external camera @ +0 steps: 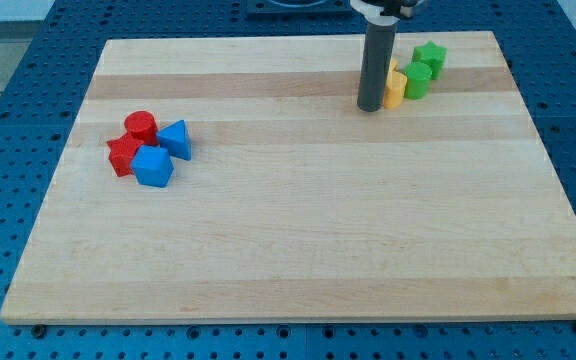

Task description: Put the green star to the right side of the yellow heart

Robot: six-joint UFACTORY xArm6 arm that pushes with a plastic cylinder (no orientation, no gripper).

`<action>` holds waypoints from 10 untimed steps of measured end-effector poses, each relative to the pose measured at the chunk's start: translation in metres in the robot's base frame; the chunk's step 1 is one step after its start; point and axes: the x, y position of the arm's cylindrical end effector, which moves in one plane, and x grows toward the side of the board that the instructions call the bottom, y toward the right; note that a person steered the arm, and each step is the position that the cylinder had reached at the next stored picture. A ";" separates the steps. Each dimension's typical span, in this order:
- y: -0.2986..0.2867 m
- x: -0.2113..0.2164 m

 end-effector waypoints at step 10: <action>0.081 -0.102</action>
